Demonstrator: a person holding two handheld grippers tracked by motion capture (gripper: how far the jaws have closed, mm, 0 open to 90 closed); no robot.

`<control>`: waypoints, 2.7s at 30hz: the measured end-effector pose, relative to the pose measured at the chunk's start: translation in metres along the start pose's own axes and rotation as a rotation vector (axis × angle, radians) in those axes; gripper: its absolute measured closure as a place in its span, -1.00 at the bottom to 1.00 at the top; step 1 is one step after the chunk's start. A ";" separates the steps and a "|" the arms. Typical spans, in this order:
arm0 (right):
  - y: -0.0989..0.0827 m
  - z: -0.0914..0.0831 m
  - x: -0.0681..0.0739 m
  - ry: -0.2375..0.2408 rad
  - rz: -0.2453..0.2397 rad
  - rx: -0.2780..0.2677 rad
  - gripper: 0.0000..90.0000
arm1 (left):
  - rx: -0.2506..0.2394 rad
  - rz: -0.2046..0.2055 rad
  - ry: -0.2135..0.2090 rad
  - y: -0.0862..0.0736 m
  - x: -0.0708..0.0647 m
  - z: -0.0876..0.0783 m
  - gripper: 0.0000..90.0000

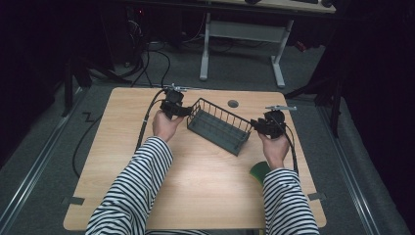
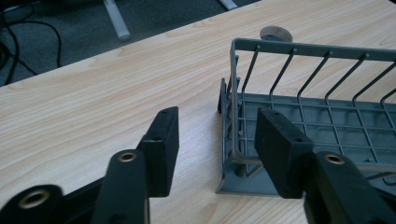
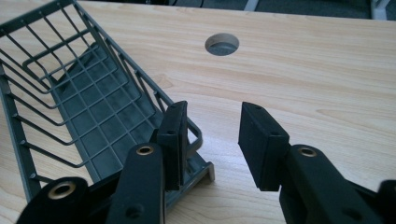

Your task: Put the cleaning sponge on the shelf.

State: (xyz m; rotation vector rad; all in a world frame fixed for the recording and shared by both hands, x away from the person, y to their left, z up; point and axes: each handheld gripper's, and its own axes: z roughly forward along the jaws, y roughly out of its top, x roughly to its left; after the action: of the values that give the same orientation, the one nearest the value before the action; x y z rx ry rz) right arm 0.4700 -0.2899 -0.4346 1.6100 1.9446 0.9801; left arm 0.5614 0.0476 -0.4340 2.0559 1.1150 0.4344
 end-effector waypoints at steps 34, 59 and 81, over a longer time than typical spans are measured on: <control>-0.028 -0.024 0.029 0.124 -0.136 0.075 0.68 | 0.029 0.027 -0.151 -0.043 -0.009 -0.039 0.89; -0.051 -0.051 0.049 0.187 -0.174 0.064 0.25 | -0.035 -0.005 -0.177 -0.085 -0.008 -0.081 0.30; -0.071 -0.095 0.011 0.150 -0.127 -0.074 -0.06 | -0.057 0.015 -0.056 -0.169 0.011 -0.115 -0.17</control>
State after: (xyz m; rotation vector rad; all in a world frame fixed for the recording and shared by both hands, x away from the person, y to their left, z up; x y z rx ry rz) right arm 0.3527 -0.3081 -0.4235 1.3892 2.0554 1.1349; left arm 0.4029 0.1665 -0.4839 2.0158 1.0434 0.4085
